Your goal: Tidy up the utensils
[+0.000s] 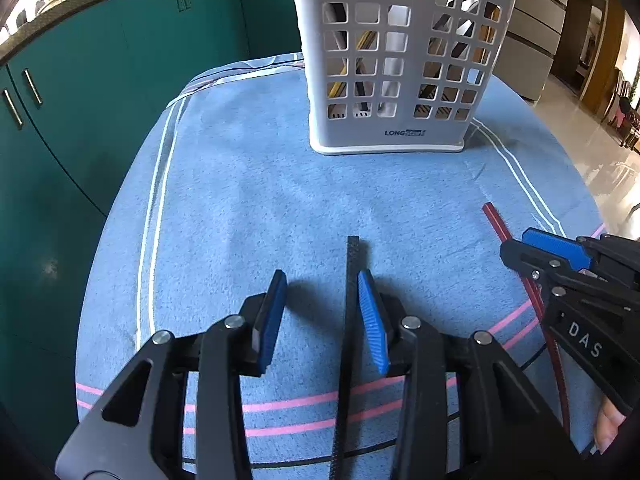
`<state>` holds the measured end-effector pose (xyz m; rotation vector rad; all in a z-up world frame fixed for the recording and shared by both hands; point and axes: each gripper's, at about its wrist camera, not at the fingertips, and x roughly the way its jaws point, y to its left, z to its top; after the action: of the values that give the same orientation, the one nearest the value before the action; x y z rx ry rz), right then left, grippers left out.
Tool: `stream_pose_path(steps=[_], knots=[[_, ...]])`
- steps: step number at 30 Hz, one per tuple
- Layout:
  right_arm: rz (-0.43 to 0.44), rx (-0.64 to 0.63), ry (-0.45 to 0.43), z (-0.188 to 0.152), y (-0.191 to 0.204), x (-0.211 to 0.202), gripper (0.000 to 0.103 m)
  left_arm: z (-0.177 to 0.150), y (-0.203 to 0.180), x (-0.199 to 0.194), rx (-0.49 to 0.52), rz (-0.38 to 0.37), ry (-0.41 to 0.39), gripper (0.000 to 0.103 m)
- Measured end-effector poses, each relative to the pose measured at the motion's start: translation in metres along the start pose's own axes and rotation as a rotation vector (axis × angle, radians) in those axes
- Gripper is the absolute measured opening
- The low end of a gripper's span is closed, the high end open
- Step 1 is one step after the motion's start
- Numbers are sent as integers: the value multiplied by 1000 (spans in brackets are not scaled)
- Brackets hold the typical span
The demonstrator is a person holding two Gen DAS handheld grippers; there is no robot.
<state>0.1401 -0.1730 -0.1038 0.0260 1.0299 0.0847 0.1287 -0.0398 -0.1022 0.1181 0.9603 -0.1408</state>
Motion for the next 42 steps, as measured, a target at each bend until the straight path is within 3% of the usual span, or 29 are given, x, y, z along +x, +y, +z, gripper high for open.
stream_pose_path(steps=[4,6,9,19,23,35,42], knots=[[-12,-9,-11,0,6,1,20,-3,2,-2,-19,-5,-1,31],[-9,-8,-13,-1,9,1,10,-4,4,-2,-23,-1,-1,18],[2,-6,-13,-2,11,1,7,-5,9,-3,-45,5,0,9],[9,45,-7,-8,-4,-5,7,-7,25,-4,-113,14,11,7],[-2,49,-13,-9,-9,-8,20,-6,22,-3,-99,10,13,15],[-31,10,-7,-2,-7,-2,24,-2,24,1,-74,23,17,41],[-73,-42,4,12,2,6,25,8,33,10,-44,15,42,47]])
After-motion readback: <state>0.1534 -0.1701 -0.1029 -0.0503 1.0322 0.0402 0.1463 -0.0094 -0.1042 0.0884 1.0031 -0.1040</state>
